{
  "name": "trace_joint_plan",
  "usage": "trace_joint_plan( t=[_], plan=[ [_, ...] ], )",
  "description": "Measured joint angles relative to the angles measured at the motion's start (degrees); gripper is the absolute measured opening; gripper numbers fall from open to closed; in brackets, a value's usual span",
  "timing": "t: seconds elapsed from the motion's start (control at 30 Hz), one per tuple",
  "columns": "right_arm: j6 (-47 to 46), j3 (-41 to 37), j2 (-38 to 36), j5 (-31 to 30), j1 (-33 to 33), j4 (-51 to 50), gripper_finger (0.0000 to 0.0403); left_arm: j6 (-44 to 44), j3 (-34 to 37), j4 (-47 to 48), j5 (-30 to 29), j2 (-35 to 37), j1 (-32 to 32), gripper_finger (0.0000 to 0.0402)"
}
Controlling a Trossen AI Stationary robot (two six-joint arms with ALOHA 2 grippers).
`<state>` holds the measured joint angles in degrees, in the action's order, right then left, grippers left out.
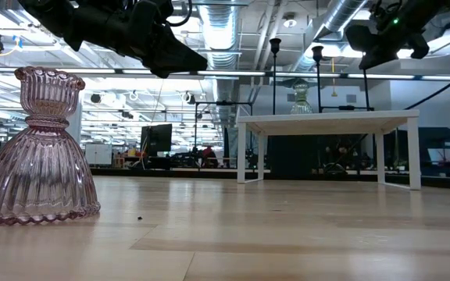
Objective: Pick & Place candle stick holders
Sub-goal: Put the black candle holder on the shelf
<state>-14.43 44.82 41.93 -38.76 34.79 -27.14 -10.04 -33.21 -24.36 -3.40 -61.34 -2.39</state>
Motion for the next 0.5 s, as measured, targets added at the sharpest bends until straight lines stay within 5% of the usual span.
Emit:
trace_joint_plan(
  t=[0.5],
  plan=[
    [-0.13,-0.09,0.0,2.8,0.26,0.61,0.0,0.0,0.0,0.0,0.0,0.0,0.0,0.0115]
  ],
)
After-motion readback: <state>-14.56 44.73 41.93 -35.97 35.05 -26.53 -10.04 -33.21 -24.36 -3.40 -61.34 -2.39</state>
